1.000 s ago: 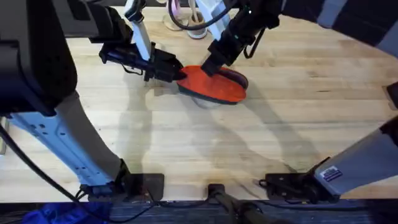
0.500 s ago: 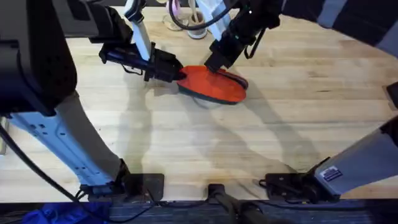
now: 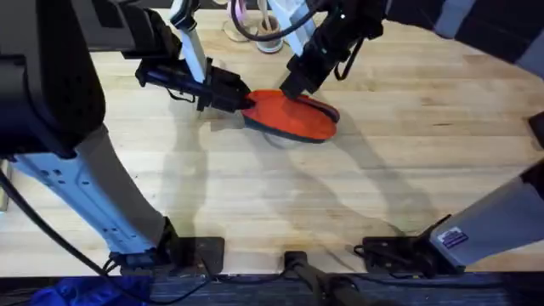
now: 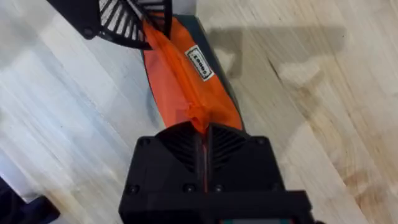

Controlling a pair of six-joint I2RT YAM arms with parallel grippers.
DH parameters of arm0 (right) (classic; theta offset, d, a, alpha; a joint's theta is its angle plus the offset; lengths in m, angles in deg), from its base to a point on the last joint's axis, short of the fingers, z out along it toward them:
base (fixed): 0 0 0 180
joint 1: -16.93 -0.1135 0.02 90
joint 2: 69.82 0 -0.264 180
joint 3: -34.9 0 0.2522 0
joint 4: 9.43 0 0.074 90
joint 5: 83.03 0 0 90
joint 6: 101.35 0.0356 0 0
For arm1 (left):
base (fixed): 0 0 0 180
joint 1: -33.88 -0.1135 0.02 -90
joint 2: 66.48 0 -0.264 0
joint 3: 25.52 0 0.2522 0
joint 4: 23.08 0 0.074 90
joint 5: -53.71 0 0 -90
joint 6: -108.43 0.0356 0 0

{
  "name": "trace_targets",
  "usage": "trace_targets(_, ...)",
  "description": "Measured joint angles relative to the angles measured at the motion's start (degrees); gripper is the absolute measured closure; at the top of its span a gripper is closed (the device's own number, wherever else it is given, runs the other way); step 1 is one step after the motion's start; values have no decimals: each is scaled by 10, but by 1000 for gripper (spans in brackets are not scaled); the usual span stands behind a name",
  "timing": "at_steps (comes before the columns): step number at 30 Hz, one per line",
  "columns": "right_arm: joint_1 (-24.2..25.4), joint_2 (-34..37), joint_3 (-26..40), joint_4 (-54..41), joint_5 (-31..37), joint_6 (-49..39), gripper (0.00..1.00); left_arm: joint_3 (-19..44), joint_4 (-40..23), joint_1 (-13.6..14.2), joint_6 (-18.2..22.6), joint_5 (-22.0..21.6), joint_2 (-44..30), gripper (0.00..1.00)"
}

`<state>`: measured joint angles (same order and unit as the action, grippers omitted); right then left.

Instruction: Unzip the bag, pick up the pens from the table one at a time and place them inside, then zip the bag closed.

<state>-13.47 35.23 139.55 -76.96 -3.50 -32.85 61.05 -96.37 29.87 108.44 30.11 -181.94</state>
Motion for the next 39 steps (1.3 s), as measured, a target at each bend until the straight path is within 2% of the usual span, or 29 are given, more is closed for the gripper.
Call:
trace_targets(20, 0, -19, 0, -34, 32, -16, 971, 0, -5, 5, 0, 20, 0, 959)
trace_targets(31, 66, -58, 0, -87, 41, -17, 971, 0, -5, 7, 0, 26, 0, 959)
trace_targets(39, 79, -58, 0, -102, 46, -17, 971, 0, -19, 7, 0, 24, 0, 959)
